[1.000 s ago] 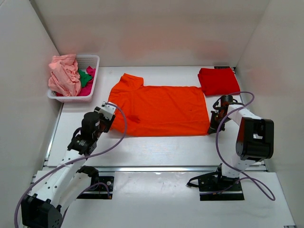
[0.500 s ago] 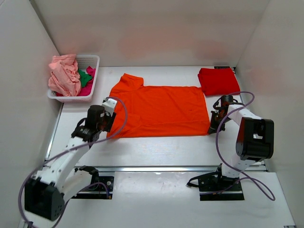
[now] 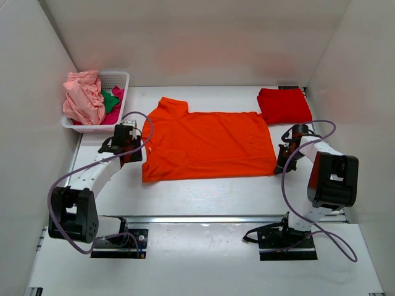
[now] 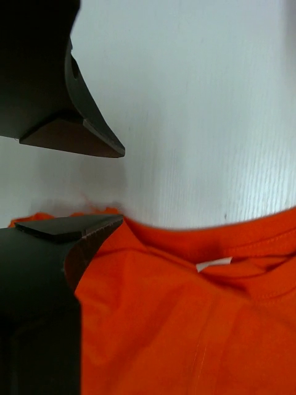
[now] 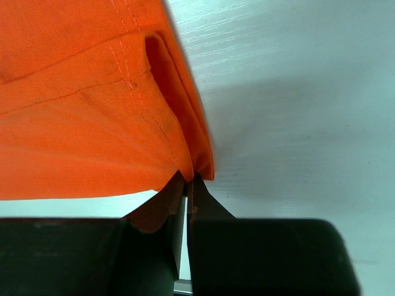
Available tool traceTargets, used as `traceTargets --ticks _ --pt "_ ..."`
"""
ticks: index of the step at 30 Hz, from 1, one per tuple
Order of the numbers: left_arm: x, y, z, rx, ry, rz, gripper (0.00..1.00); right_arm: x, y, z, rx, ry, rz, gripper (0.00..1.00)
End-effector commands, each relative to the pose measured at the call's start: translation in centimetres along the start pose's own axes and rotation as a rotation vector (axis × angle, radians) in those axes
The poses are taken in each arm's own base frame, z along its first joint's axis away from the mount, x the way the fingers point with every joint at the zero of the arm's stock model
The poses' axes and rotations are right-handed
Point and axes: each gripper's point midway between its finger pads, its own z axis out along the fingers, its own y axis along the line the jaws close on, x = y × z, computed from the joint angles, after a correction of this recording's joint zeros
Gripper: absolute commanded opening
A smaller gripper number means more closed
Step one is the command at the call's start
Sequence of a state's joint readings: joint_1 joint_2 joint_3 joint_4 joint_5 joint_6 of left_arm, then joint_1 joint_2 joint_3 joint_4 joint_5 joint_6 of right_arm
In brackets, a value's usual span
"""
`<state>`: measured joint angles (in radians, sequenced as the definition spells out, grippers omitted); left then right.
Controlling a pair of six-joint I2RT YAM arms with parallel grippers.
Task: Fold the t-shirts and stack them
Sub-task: Fold the flattened tshirt in 1/3 of the way
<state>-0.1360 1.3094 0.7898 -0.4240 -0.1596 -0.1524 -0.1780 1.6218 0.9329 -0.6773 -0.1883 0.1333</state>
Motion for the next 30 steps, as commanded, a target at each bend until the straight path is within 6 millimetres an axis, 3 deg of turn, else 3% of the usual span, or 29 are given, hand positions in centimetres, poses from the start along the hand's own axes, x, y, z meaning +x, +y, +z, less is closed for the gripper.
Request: traceTargets --ticks 1,6,12,16,24,27,30 --pt "-0.1 -3.0 -0.1 0.131 0.007 -0.116 0.53 -0.1 -0.4 0.2 0.019 -0.008 -0.016 0.0" --pt "1.6 -5.1 0.8 0.137 0.11 -0.072 0.52 -0.2 -1.1 0.2 0.038 -0.013 -0.004 0.0" --pt "3.6 -5.7 0.9 0.143 0.178 -0.083 0.53 -1.5 -2.4 -0.3 0.054 -0.037 0.034 0.0" --pt "4.9 -4.5 1.0 0.085 0.22 -0.084 0.53 -1.4 -2.6 -0.2 0.067 -0.03 0.045 0.0" --pt "5.8 -4.3 1.1 0.08 0.241 -0.111 0.52 -2.2 -3.8 0.0 0.112 -0.03 0.06 0.0" --pt "6.1 -4.7 1.6 0.076 0.263 -0.104 0.44 -2.7 -3.8 -0.1 0.105 -0.045 0.065 0.0" --pt "6.1 -4.5 2.2 0.048 0.28 -0.093 0.1 -2.9 -3.7 -0.2 0.1 -0.053 0.061 0.0"
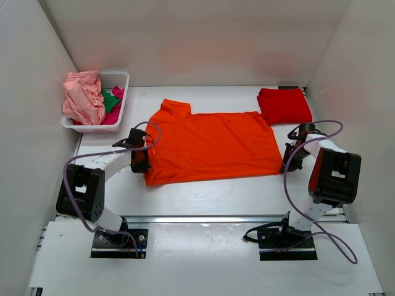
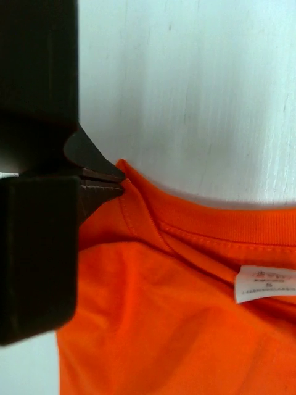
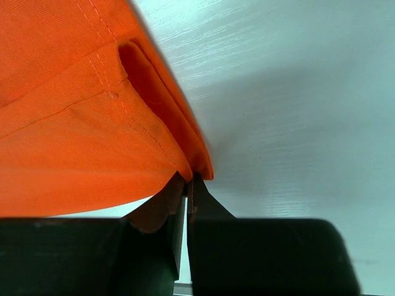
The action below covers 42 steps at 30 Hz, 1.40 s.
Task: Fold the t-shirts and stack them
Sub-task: Fold the flattened tshirt in 1/3 of the way
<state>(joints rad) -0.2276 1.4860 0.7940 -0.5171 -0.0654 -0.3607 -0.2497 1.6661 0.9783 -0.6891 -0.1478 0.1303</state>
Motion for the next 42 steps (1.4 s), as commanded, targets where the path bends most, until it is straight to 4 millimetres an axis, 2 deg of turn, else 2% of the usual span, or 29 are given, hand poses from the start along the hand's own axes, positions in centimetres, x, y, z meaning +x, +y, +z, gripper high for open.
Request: traceTargets --ticks 1,6,9,10,13,14,15,18,21,23,24,25,27,28,31,33,35,37,42 --pt "-0.6 0.1 0.2 -0.042 0.009 -0.002 0.04 -1.5 -1.0 0.0 0.049 -0.045 -0.01 0.0" --pt "-2.1 2.5 0.3 -0.15 0.001 0.017 0.0 -1.7 -0.9 -0.2 0.05 -0.058 -0.01 0.0" --pt "-4.0 4.8 -0.6 -0.226 -0.045 0.009 0.0 -1.4 -0.9 -0.1 0.049 -0.052 -0.017 0.0" --pt "-5.0 4.7 -1.1 -0.236 -0.075 0.015 0.0 -1.4 -0.9 -0.1 0.049 -0.054 -0.012 0.0" --pt "-6.4 5.2 -2.6 -0.26 -0.119 0.041 0.01 -1.1 -1.1 0.1 0.054 -0.042 -0.007 0.0" --pt "-6.6 4.9 -3.0 -0.253 -0.136 0.045 0.13 -1.2 -1.0 0.0 0.048 -0.049 -0.011 0.0" --pt "-6.8 4.8 -3.5 -0.239 -0.149 0.044 0.33 -0.9 -1.2 0.1 0.059 -0.039 -0.002 0.0" --pt "-5.1 4.4 -3.7 -0.189 -0.116 0.037 0.56 -1.1 -1.0 0.0 0.051 -0.047 -0.017 0.0" --pt "-3.0 5.0 -3.6 -0.207 -0.074 0.06 0.63 -0.8 -1.0 0.1 0.049 -0.04 -0.013 0.0" --pt "-2.0 5.3 -3.3 -0.208 -0.049 0.064 0.59 -0.8 -0.8 0.2 0.047 -0.036 -0.018 0.0" --pt "-1.8 5.0 -3.2 -0.186 -0.046 0.056 0.57 -0.9 -0.8 0.2 0.05 -0.042 -0.024 0.0" --pt "-2.6 4.7 -3.5 -0.174 -0.073 0.046 0.55 -0.8 -0.9 0.2 0.059 -0.04 -0.022 0.0" --pt "-3.5 3.0 -3.8 -0.093 -0.109 0.035 0.54 -0.8 -0.9 0.3 0.051 -0.041 -0.017 0.0" --pt "-5.2 1.4 -4.5 -0.022 -0.16 0.035 0.52 -0.7 -1.1 0.3 0.056 -0.042 -0.017 0.0" --pt "-8.2 -2.2 -5.6 0.117 -0.24 0.005 0.51 -0.2 -0.9 0.5 0.05 -0.027 -0.02 0.0" --pt "-9.1 -3.9 -5.3 0.16 -0.251 0.018 0.52 -0.4 -0.8 0.5 0.051 -0.033 -0.021 0.01" --pt "-10.2 -4.9 -5.0 0.183 -0.27 0.012 0.55 -0.4 -0.7 0.5 0.047 -0.035 -0.018 0.0" --pt "-10.4 -6.0 -4.0 0.204 -0.238 0.023 0.56 -0.3 -0.5 0.5 0.046 -0.031 -0.028 0.0" --pt "-10.1 -6.2 -1.8 0.146 -0.166 0.065 0.58 -0.2 -0.5 0.8 0.04 -0.025 -0.029 0.0"
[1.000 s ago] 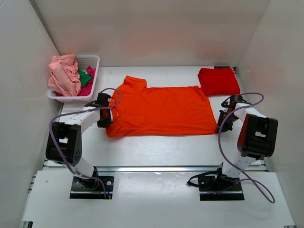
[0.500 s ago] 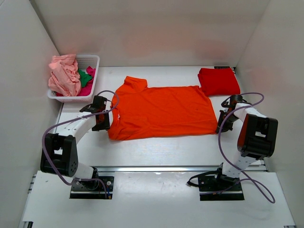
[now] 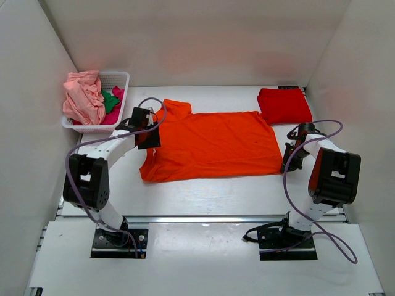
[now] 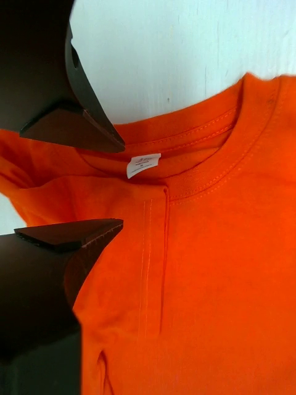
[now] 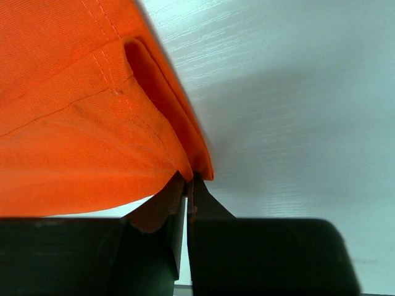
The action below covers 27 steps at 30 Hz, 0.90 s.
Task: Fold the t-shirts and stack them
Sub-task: Fold the flattened tshirt in 1/3 of the way
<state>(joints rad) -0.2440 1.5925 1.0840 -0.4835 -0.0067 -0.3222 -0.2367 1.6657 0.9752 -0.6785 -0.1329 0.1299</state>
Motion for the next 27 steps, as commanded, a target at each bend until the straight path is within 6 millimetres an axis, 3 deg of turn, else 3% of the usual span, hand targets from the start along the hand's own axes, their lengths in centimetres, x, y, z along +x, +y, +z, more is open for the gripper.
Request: traceTargets --ticks 1,10,20,26,27 --pt "0.1 -1.0 0.9 0.015 0.023 0.028 0.58 -0.1 -0.7 0.6 0.032 -0.021 -0.014 0.0" --pt "0.5 -2.1 3.0 0.025 0.003 0.079 0.52 0.0 -0.2 0.8 0.021 -0.01 -0.01 0.0" --pt "1.3 -1.8 5.0 -0.03 0.036 0.128 0.5 0.2 -0.6 1.1 0.032 -0.002 -0.014 0.0" --pt "0.9 -1.7 4.6 -0.032 0.016 0.126 0.28 0.0 -0.4 1.1 0.027 -0.012 -0.019 0.0" --pt "0.9 -1.7 4.5 -0.033 0.013 0.124 0.21 0.1 -0.4 1.0 0.025 -0.009 -0.019 0.0"
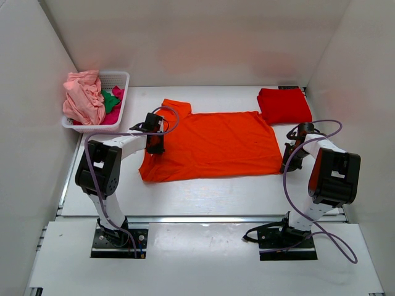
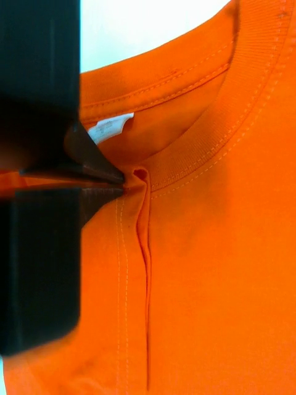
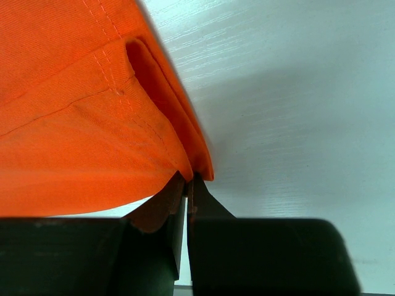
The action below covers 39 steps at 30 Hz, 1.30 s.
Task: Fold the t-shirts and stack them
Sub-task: Fold the flattened tshirt in 1/3 of the way
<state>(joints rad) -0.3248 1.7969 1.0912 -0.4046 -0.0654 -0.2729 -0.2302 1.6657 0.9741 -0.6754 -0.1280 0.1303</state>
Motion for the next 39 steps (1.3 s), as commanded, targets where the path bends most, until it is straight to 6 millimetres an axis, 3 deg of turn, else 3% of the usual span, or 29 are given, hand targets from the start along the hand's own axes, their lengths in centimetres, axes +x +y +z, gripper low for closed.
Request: traceTargets --ticks 1,4,11,23,35,39 --pt "-2.8 -0.3 -1.4 0.009 -0.092 -0.003 0.12 0.0 -0.4 1.0 0.019 -0.007 -0.014 0.0" --pt "-3.4 -0.3 -1.9 0.006 -0.106 -0.004 0.0 0.3 -0.1 1.3 0.014 0.007 -0.016 0.0" --pt "-4.8 -0.5 -3.2 0.006 -0.131 0.002 0.0 0.2 -0.3 1.1 0.018 0.002 -0.015 0.0" --pt "-9.9 -4.3 -6.1 0.103 -0.233 0.065 0.0 0.2 -0.5 1.3 0.023 0.007 -0.01 0.0" --pt "-11.6 -5.9 -5.9 0.126 -0.24 0.118 0.0 0.2 -1.3 1.2 0.046 0.006 0.015 0.0" --pt "-11.4 -6.1 -4.8 0.117 -0.215 0.145 0.0 0.2 -1.5 1.2 0.051 0.005 0.021 0.0"
